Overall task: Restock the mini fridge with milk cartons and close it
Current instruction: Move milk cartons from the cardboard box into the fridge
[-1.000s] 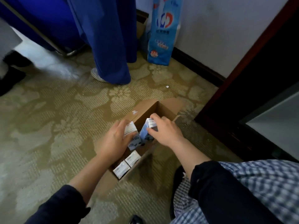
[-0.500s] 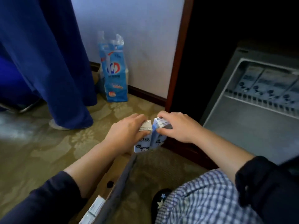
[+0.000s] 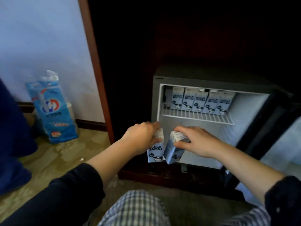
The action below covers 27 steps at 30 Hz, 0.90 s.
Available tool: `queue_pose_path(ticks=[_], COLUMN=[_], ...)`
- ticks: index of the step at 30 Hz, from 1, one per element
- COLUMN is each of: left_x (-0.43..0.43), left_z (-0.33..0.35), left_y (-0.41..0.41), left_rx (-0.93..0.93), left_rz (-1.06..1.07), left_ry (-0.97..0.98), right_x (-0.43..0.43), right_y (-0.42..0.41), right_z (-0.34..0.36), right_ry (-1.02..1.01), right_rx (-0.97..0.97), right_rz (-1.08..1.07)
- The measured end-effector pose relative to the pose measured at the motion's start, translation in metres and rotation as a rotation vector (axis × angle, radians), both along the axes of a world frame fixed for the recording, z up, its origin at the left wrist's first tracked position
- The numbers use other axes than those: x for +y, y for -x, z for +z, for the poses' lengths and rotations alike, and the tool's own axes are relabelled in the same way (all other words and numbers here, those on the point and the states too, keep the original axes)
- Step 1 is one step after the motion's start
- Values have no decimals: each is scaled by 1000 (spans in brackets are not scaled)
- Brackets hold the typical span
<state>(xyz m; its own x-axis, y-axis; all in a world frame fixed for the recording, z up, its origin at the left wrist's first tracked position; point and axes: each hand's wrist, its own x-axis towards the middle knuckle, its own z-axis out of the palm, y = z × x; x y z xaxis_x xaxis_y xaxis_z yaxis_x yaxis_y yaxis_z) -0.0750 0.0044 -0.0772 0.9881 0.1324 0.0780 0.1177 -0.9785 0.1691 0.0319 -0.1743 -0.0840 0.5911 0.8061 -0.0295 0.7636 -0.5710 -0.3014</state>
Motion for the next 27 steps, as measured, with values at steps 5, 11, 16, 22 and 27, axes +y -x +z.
queue_pose_path(ticks=[5, 11, 16, 22, 27], left_x=[-30, -49, -43, -36, -28], left_z=[-14, -62, -110, -149, -171], left_y=[-65, -126, -164, -209, -242], left_rx=[119, 214, 186, 164, 165], left_rz=[-31, -22, 34, 61, 45], left_ry=[124, 239, 280, 297, 178], right_x=[-27, -31, -26, -4, 15], right_y=[-38, -84, -124, -165, -189], right_z=[-16, -59, -102, -142, -172], right_ry=[-5, 6, 26, 1, -44], right_rx=[33, 46, 52, 34, 31], right_rz=[-134, -245, -308, -367, -463])
